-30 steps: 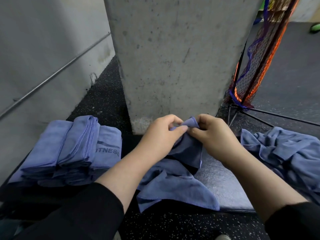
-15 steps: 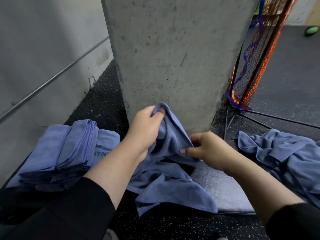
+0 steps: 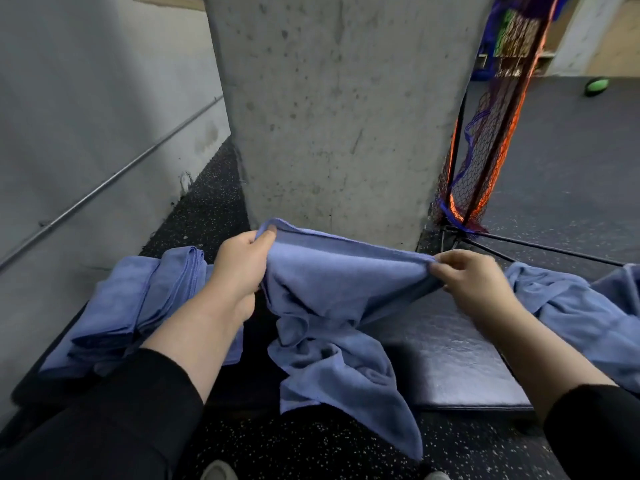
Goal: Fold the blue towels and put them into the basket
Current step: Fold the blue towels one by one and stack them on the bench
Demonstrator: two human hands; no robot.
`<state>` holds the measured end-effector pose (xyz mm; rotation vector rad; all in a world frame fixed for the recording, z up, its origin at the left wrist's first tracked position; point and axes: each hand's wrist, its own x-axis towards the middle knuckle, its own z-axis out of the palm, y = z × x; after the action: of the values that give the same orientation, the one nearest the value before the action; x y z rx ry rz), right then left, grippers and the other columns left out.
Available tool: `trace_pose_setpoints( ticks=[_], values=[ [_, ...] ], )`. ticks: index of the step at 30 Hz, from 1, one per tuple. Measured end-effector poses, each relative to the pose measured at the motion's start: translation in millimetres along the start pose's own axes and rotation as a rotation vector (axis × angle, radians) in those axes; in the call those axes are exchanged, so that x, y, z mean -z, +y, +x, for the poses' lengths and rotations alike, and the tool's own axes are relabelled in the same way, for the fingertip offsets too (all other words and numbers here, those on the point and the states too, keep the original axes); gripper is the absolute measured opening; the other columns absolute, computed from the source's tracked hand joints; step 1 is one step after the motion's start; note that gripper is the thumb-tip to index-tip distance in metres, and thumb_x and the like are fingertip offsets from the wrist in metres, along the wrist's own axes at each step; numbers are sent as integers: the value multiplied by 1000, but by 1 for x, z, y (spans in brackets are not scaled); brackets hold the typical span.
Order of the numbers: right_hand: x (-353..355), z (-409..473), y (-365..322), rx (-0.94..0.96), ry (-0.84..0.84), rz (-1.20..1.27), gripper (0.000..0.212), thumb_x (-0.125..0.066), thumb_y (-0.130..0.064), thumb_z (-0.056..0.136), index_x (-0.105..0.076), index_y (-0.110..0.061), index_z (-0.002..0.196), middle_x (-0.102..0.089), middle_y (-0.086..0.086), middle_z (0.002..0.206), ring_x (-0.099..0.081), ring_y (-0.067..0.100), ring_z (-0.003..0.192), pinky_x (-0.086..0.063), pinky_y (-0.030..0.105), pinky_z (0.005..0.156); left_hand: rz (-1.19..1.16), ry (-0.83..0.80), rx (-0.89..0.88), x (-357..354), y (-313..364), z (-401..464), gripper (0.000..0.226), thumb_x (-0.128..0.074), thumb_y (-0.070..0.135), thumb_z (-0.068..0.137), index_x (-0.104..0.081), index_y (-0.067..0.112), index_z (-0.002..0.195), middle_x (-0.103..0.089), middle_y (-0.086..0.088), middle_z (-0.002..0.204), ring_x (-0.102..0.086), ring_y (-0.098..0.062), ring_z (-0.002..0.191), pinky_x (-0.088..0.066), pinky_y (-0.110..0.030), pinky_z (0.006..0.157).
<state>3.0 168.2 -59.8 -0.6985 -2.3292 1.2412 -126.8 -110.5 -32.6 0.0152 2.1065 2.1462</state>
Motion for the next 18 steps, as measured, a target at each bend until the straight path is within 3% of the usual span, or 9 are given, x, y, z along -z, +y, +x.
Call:
trace_pose_setpoints(
  ticks=[2,4,5,7,10,14,16,18],
  values=[
    [12,-3,-2,19,123,48,9,-66,-19,94,-75,-16,92,-63,-5,65,-52,10,60,-42,26,58,-60,-37,75,0,0,-4,26,-59,31,101,-68,8,93,-64,-13,87,-59,-22,81,-46,-39,77],
    [22,-7,-4,26,193,159,10,-64,-24,95,-73,-21,95,-68,-2,73,-59,15,68,-52,36,67,-78,-111,89,1,-2,-9,30,-54,28,103,-70,2,104,-71,-13,96,-66,-24,89,-50,-41,84],
    [25,-10,-4,14,194,199,9,-63,-27,96,-72,-24,95,-69,1,76,-62,19,71,-55,43,68,-27,-129,49,1,-3,-10,34,-54,30,102,-68,-1,100,-68,-12,90,-62,-24,84,-48,-41,79],
    [27,-17,-1,-21,140,233,9,-61,-25,98,-68,-23,92,-69,6,77,-64,24,71,-58,40,58,165,-109,-74,0,-7,-13,42,-53,32,101,-55,-7,86,-49,-7,76,-42,-21,72,-33,-36,67],
    [23,-24,5,6,90,75,11,-65,-20,96,-68,-17,86,-69,7,73,-62,24,67,-48,27,50,306,-55,-150,-3,-16,-15,44,-50,27,104,-47,-10,81,-41,-6,73,-33,-18,69,-23,-32,63],
    [23,-22,15,8,69,-215,30,-69,-27,92,-59,-15,67,-59,4,60,-48,18,57,-35,33,55,652,81,-261,-4,-25,-7,42,-51,32,103,-61,-2,82,-60,-11,71,-50,-27,68,-33,-38,59],
    [22,-19,18,-39,26,-281,41,-69,-29,92,-50,-16,58,-49,1,53,-43,17,51,-31,33,52,765,66,-280,-6,-27,1,40,-54,32,101,-61,2,75,-58,-14,69,-50,-32,68,-36,-39,59],
    [18,-17,22,-108,-22,-234,42,-67,-28,95,-51,-15,58,-50,3,51,-48,22,44,-38,31,48,738,-19,-190,-9,-28,8,41,-56,28,98,-50,4,64,-48,-16,63,-40,-27,63,-29,-36,55]
  ],
)
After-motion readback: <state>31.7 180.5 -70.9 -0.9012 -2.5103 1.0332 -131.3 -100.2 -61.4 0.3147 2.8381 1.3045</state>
